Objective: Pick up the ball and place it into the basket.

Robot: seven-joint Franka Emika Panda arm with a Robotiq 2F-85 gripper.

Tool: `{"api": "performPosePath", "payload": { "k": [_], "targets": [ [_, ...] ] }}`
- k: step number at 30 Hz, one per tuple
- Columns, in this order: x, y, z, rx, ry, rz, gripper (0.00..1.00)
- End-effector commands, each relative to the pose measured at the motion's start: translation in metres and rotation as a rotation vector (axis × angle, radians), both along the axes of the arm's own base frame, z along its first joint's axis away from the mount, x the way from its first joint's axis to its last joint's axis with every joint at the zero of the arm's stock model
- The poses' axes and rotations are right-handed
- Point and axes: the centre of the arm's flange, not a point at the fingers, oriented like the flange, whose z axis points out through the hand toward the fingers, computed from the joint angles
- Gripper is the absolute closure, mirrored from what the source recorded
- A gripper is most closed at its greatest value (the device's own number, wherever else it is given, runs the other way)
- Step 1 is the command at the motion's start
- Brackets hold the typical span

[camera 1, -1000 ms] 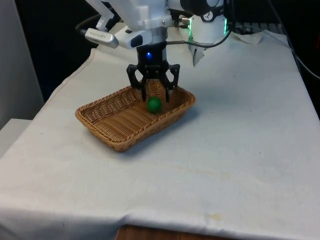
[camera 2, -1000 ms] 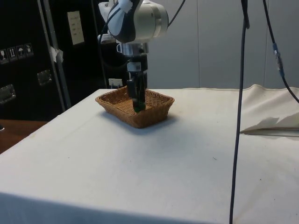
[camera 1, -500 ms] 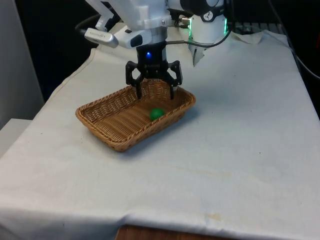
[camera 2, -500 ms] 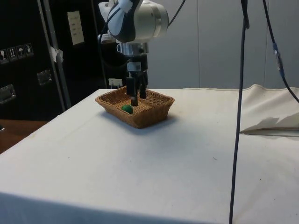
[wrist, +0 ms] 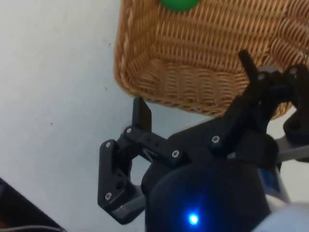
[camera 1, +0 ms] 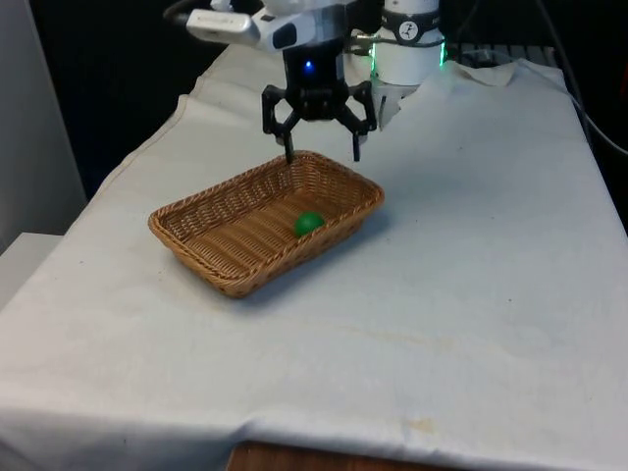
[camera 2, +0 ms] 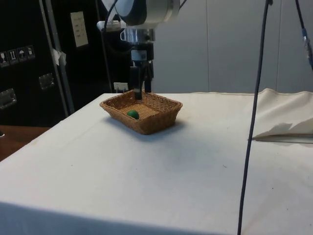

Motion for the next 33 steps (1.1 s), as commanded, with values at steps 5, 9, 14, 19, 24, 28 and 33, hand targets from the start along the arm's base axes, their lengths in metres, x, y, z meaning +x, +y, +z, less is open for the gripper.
{"api": "performPosePath", "payload": {
  "k": [5,9,14,19,24,28,33],
  "targets": [
    [-0.008,0.013,0.014,-0.009,0.0,0.002,0.0],
    [-0.012,0.018,0.02,-0.008,-0.003,0.005,0.0],
    [-0.019,0.026,0.03,-0.007,-0.006,0.012,0.0],
    [-0.023,0.031,0.035,-0.005,-0.009,0.019,0.0],
    [-0.031,0.043,0.041,-0.003,-0.008,0.034,0.0],
    [-0.036,0.052,0.043,0.0,-0.006,0.047,0.0],
    [-0.04,0.064,0.045,0.005,-0.004,0.065,0.0]
  ]
}}
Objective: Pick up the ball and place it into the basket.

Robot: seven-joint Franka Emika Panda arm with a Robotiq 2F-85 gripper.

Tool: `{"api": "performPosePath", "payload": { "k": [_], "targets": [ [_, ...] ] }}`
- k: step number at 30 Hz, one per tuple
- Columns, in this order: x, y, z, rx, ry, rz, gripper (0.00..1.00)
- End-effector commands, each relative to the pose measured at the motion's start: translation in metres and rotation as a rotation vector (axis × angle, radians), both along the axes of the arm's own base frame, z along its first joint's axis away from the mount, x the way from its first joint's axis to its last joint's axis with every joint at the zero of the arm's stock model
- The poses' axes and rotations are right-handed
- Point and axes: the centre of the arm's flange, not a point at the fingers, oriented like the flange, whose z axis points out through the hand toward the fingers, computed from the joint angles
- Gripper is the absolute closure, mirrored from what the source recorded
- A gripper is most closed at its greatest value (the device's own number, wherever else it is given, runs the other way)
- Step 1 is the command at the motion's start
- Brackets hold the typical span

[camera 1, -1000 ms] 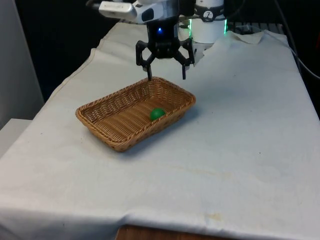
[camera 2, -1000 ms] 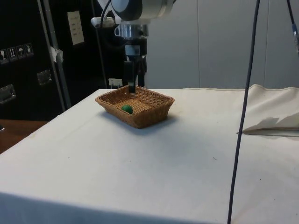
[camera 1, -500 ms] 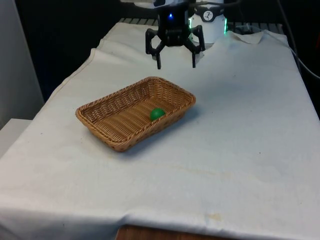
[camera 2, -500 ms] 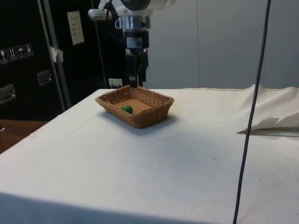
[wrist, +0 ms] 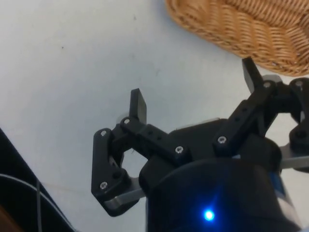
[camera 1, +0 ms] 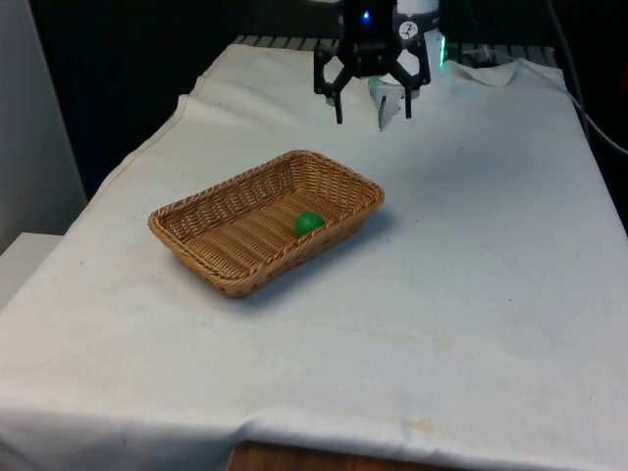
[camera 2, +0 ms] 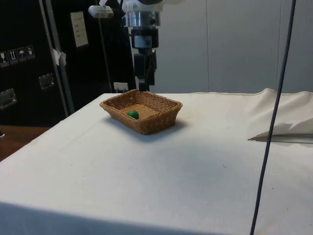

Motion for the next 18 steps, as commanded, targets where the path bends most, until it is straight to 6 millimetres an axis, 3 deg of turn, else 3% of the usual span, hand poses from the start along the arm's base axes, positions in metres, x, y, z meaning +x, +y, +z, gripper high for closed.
{"api": "performPosePath", "payload": {
  "k": [1,18],
  "targets": [
    [-0.002,0.006,0.0,-0.011,-0.001,0.006,0.0],
    [-0.013,0.053,0.001,0.005,0.009,0.082,0.0]
  ]
}}
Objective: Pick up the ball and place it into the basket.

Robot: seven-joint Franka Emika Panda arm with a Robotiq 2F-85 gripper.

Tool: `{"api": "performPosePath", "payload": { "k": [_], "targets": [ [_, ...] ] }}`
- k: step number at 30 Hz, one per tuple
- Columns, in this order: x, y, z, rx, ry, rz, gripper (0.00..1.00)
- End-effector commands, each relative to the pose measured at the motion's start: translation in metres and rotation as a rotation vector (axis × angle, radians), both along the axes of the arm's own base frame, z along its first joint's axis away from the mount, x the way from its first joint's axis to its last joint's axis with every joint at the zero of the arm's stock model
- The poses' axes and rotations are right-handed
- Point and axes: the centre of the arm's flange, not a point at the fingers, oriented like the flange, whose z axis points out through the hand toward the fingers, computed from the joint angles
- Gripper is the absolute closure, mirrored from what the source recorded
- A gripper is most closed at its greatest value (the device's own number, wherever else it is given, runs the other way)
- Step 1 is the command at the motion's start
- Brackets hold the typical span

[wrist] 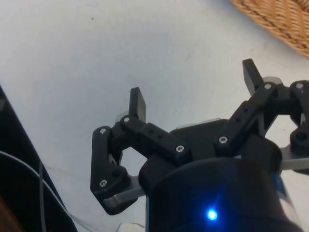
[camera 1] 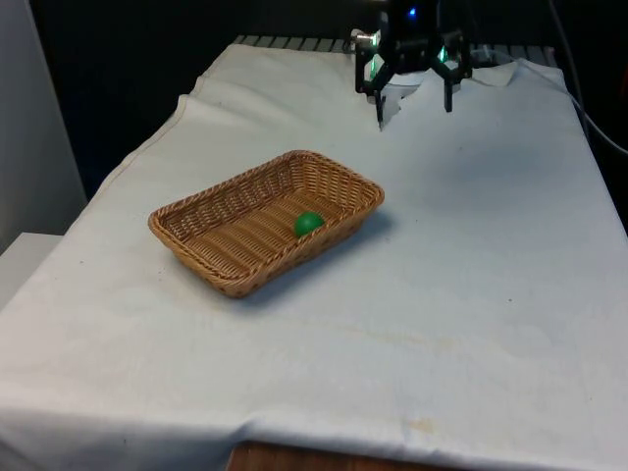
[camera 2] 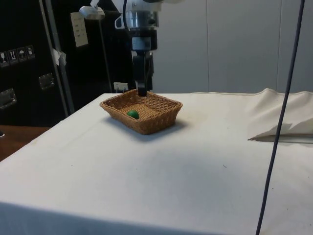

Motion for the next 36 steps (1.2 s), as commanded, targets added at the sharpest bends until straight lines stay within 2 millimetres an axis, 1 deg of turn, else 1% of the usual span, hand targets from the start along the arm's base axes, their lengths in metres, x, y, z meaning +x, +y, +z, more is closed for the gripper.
{"api": "performPosePath", "payload": {
  "k": [1,3,6,7,10,21,25,26,27,31,33,35,36],
  "targets": [
    [-0.001,0.005,0.0,-0.012,-0.003,0.001,0.0],
    [-0.001,0.011,0.001,-0.011,-0.001,0.008,0.0],
    [0.0,0.018,0.009,-0.015,-0.005,0.016,0.0],
    [0.001,0.019,0.007,0.0,-0.007,0.021,0.0],
    [0.0,0.024,0.015,-0.022,-0.007,0.024,0.0],
    [0.0,0.041,0.026,-0.08,-0.012,0.036,0.0],
    [0.001,0.048,0.034,-0.098,-0.016,0.038,0.0],
    [0.001,0.049,0.036,-0.1,-0.016,0.037,0.0],
    [0.001,0.048,0.033,-0.087,-0.019,0.04,0.0],
    [-0.002,0.053,0.047,-0.102,-0.014,0.03,0.0],
    [-0.002,0.053,0.048,-0.1,-0.011,0.027,0.0],
    [-0.004,0.052,0.053,-0.093,-0.005,0.014,0.0],
    [-0.004,0.053,0.052,-0.083,-0.01,0.022,0.0]
  ]
}}
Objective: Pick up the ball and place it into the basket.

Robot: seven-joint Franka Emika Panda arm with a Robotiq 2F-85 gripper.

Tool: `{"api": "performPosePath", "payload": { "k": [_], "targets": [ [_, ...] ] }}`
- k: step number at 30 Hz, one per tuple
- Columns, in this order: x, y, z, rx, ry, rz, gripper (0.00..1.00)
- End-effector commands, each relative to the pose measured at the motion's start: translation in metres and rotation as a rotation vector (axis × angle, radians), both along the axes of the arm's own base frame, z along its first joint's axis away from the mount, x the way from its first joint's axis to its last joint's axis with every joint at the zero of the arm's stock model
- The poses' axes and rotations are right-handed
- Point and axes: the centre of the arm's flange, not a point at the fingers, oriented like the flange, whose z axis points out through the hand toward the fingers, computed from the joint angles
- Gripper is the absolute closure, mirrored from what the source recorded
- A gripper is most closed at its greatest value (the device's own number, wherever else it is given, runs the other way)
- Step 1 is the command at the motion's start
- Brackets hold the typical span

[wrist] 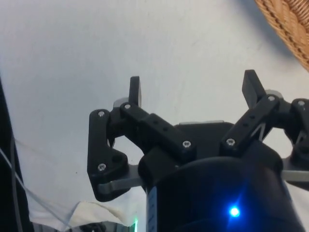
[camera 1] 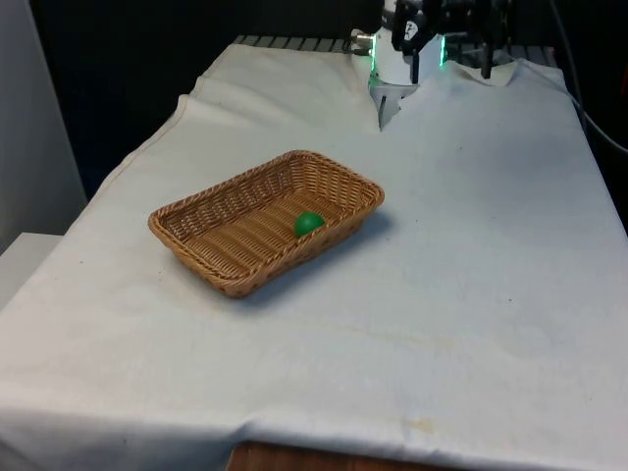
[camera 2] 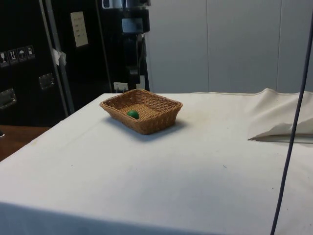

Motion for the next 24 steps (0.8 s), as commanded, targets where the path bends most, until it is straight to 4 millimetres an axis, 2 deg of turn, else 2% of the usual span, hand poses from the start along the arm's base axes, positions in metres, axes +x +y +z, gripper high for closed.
{"api": "performPosePath", "payload": {
  "k": [1,14,24],
  "targets": [
    [-0.001,-0.001,0.003,-0.008,0.006,-0.011,0.0],
    [0.0,-0.001,0.024,0.007,0.034,-0.091,0.0],
    [0.002,-0.003,0.032,0.006,0.036,-0.152,0.0]
  ]
}}
